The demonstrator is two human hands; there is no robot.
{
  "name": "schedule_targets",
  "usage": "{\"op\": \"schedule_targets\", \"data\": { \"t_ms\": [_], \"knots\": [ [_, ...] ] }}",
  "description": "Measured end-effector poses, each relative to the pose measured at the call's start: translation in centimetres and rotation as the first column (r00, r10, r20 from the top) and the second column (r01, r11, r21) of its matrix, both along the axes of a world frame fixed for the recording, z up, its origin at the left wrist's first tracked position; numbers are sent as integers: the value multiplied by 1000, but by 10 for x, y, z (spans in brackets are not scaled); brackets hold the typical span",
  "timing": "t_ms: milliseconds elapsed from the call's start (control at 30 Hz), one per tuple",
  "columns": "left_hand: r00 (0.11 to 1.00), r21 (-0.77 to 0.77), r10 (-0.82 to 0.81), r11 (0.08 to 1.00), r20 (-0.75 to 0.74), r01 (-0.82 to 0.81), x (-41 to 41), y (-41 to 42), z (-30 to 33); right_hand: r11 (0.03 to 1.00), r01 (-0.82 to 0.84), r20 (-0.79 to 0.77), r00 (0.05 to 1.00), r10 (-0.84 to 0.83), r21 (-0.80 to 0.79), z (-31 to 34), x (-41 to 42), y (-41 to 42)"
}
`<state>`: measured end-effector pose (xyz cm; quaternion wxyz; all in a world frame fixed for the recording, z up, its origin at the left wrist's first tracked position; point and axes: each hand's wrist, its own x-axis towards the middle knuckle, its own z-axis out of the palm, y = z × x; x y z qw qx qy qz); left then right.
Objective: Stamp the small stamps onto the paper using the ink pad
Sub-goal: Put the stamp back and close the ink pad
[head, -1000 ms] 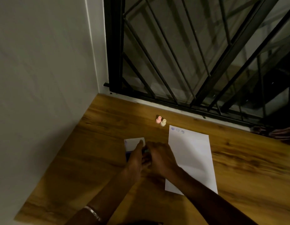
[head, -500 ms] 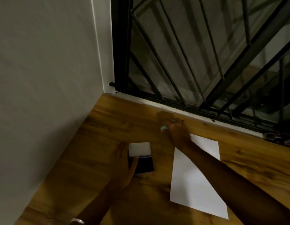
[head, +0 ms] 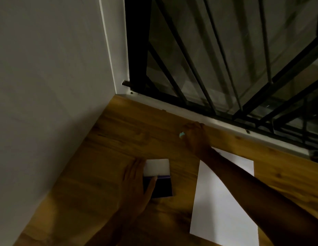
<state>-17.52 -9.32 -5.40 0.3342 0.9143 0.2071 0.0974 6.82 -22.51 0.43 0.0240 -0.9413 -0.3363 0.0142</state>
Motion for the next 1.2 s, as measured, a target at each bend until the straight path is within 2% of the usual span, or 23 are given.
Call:
{"op": "schedule_targets", "data": {
  "t_ms": [133,233,400,533,633,700,867,967,1000,1133,1167,1200],
  "knots": [
    [1000,50,0,999,-14,0,1,1,-1,1000,8,-40,999,-8,21,-7,1,-1],
    [1000,32,4,999,-2,-4,1,1,0,997,46,-39,998,-43,56,-1,-5,-5],
    [999,-24,35,999,18,-34,-1,0,5,942,114,-20,993,-113,315,10,-55,-18],
    [997,-78,71,995,42,-67,-5,2,7,887,231,-316,943,-104,400,-6,-127,-27],
    [994,-196,69,979,81,-52,-6,3,14,861,224,-359,932,-52,457,-16,-157,-20],
    [992,-229,67,972,104,-42,-5,2,20,847,257,-369,926,-79,466,-18,-164,-12],
    [998,-287,57,957,8,-53,-2,6,38,834,369,-489,861,-140,410,-18,-165,0],
    [995,-449,98,889,5,-86,0,6,47,749,499,-592,786,-179,436,-15,-159,6],
    [995,-488,98,869,22,-75,1,5,48,720,534,-605,771,-199,443,-13,-158,6],
    [986,-475,165,870,31,-131,4,15,39,652,562,-584,782,-218,509,-8,-162,3],
    [982,-506,181,853,58,-127,3,17,41,650,542,-560,802,-209,533,-7,-165,0],
    [955,-542,262,827,140,-147,3,18,40,659,512,-524,827,-203,551,-7,-168,-4]
  ]
}}
